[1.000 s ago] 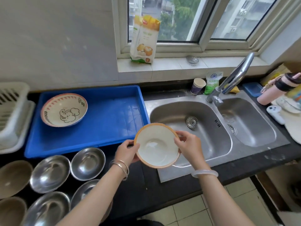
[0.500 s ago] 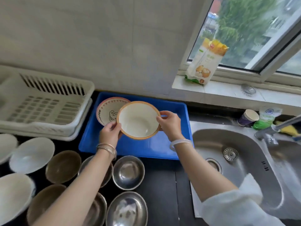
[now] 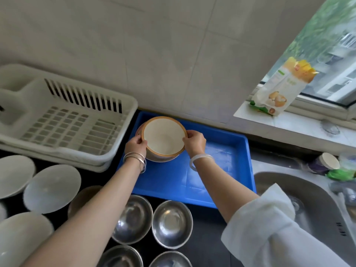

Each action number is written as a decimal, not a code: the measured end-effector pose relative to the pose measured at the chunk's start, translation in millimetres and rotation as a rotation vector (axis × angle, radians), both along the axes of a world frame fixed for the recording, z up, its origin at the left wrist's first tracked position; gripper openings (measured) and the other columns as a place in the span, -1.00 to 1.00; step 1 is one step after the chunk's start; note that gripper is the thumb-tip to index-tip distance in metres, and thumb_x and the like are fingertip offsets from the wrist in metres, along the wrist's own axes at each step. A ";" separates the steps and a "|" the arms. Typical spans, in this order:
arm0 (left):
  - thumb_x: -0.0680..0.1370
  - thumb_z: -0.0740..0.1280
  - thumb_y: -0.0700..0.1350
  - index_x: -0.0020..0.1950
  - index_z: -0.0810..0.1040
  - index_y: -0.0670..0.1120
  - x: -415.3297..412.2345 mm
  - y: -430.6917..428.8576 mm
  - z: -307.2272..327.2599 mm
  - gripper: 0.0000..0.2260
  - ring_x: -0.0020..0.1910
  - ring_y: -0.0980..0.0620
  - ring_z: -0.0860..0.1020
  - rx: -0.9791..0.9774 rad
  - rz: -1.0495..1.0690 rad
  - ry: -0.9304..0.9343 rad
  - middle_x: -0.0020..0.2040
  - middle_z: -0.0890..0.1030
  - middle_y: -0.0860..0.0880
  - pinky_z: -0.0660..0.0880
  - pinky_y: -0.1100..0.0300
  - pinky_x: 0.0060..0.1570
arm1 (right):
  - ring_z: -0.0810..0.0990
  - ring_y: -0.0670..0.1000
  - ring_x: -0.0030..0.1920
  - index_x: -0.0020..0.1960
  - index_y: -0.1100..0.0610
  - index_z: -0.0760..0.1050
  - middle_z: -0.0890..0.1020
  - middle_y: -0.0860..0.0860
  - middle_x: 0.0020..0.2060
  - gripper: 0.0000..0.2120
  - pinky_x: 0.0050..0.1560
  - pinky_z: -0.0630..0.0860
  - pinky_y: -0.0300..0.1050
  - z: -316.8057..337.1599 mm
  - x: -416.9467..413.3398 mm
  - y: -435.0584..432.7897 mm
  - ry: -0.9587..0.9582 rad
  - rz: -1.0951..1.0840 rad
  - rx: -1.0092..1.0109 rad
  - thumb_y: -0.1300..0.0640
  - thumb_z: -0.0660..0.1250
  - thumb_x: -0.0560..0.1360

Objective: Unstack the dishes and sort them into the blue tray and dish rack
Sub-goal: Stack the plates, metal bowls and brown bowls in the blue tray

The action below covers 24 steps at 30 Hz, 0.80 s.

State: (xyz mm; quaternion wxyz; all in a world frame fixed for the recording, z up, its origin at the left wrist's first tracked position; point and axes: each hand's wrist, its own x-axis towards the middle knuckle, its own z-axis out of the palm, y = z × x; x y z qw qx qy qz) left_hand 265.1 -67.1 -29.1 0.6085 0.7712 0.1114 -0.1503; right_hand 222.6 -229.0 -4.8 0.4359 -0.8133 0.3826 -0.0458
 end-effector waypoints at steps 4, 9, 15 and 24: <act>0.54 0.20 -0.29 0.19 0.55 -0.22 7.1 0.8 -9.9 -0.73 0.17 -0.20 0.53 -0.004 0.003 0.028 0.18 0.60 -0.20 0.44 -0.04 0.24 | 0.41 0.04 -0.34 -0.25 0.17 0.55 0.53 0.04 -0.40 -0.78 -0.39 0.32 -0.19 -7.3 6.2 1.5 0.007 0.017 -0.013 0.37 0.17 0.41; 0.54 0.21 -0.29 0.24 0.52 -0.21 11.9 -0.1 -16.8 -0.71 0.20 -0.17 0.52 -0.023 0.005 0.035 0.22 0.58 -0.18 0.42 -0.02 0.27 | 0.44 0.00 -0.33 -0.12 0.20 0.61 0.58 0.06 -0.32 -0.78 -0.42 0.33 -0.24 -16.4 5.8 2.3 -0.015 0.020 -0.003 0.35 0.19 0.44; 0.53 0.20 -0.30 0.26 0.51 -0.19 12.2 1.3 -23.4 -0.69 0.19 -0.17 0.52 -0.018 0.020 0.034 0.22 0.58 -0.18 0.43 0.04 0.24 | 0.50 0.05 -0.21 -0.03 0.21 0.56 0.63 0.11 -0.17 -0.79 -0.35 0.37 -0.20 -19.0 1.2 6.3 -0.040 0.078 0.002 0.32 0.16 0.48; 0.53 0.20 -0.32 0.32 0.43 -0.23 2.8 1.2 -18.5 -0.65 0.24 -0.16 0.50 -0.183 0.102 0.122 0.27 0.53 -0.20 0.40 -0.04 0.30 | 0.55 0.18 0.07 0.23 0.25 0.47 0.61 0.17 0.05 -0.71 -0.03 0.50 -0.01 -6.1 -12.0 5.4 0.012 0.146 0.095 0.23 0.17 0.55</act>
